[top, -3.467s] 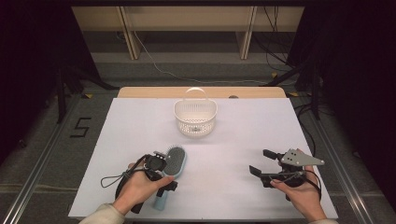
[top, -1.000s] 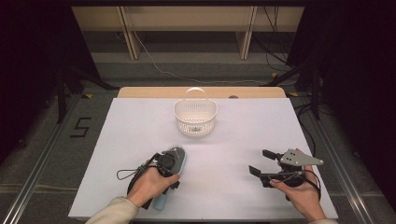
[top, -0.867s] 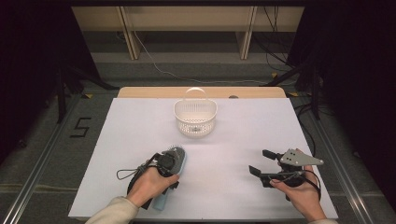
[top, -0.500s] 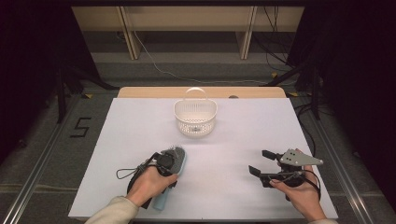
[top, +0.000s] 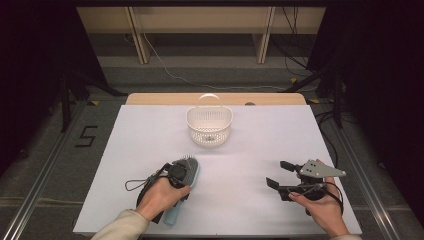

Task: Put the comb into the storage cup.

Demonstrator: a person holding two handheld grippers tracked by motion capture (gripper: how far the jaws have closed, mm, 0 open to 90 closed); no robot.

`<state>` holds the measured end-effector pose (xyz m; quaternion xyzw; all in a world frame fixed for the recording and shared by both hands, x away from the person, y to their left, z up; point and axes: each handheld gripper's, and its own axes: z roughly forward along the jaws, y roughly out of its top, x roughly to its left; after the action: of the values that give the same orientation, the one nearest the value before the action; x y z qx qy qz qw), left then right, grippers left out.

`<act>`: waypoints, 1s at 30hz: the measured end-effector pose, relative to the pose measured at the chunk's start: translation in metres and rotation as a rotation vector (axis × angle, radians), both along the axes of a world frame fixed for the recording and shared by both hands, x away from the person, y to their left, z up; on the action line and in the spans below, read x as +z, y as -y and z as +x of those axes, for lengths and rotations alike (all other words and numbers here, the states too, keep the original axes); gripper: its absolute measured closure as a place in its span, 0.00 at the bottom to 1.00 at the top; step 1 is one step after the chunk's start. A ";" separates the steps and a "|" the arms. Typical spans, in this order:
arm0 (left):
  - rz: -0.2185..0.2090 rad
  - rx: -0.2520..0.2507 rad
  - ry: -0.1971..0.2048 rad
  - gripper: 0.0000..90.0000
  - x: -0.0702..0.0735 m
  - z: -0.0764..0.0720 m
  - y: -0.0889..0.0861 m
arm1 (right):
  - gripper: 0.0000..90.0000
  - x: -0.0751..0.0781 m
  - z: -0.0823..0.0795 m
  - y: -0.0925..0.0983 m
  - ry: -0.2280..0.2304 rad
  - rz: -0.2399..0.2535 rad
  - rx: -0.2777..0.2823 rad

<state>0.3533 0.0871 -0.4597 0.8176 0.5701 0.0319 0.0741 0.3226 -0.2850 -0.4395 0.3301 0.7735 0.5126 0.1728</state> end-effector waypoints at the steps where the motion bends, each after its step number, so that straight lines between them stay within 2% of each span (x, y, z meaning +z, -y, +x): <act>1: 0.001 0.001 0.000 0.72 0.000 0.000 0.000 | 0.23 0.000 0.000 0.000 0.000 0.000 0.000; 7: -0.001 0.013 -0.002 0.74 0.000 0.000 -0.001 | 0.23 0.000 0.000 0.000 0.000 -0.001 0.001; 9: 0.000 0.015 -0.005 0.77 0.000 0.000 -0.001 | 0.23 0.000 0.000 0.000 0.000 0.000 0.001; 11: 0.006 0.002 0.000 0.77 0.000 -0.001 -0.001 | 0.23 0.000 0.000 0.000 0.000 0.001 0.002; 22: -0.002 0.003 0.003 0.77 0.000 -0.001 -0.001 | 0.24 0.000 0.000 0.000 0.001 0.000 0.003; 30: -0.016 -0.038 0.029 0.77 0.000 -0.001 -0.002 | 0.24 0.000 0.000 0.000 0.002 0.001 0.002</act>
<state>0.3519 0.0891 -0.4592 0.8271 0.5535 0.0376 0.0895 0.3227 -0.2849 -0.4394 0.3290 0.7733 0.5136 0.1730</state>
